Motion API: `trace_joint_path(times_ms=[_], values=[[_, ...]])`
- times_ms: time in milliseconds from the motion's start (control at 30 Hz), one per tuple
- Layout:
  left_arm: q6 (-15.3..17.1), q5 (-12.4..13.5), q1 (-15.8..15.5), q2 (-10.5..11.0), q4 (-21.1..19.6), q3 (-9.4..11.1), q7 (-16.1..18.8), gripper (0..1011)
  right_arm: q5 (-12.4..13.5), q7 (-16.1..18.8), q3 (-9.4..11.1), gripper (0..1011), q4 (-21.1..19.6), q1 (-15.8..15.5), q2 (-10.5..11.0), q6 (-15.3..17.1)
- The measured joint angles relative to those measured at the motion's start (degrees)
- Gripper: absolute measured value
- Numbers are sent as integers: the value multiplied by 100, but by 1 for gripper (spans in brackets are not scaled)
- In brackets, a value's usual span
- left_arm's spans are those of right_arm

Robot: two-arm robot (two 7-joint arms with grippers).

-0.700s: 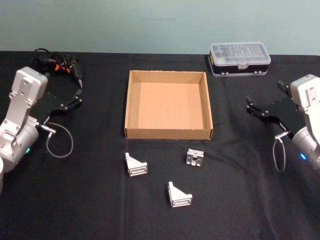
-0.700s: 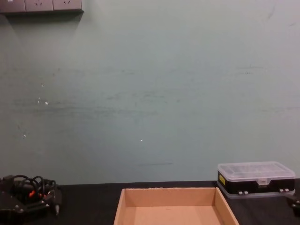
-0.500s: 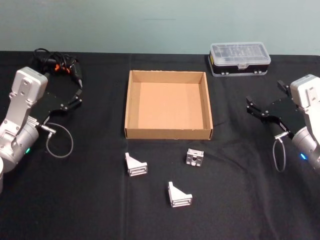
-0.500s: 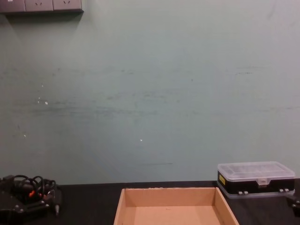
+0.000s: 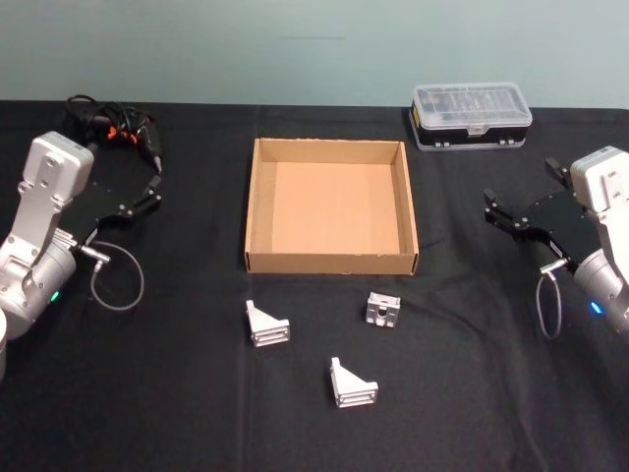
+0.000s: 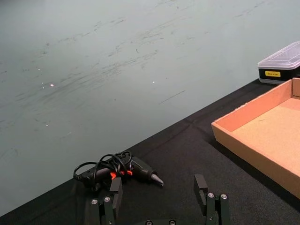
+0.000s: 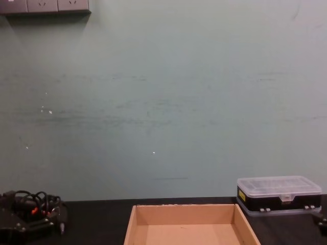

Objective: Use one hand to pick up the angle iron from the table and place it into the box.

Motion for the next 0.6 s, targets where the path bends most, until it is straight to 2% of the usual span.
trace_joint_path(times_ms=[600], values=[[0, 0, 0, 0, 0, 0, 0, 1000, 0, 0, 0, 1000, 0, 0, 0, 0]])
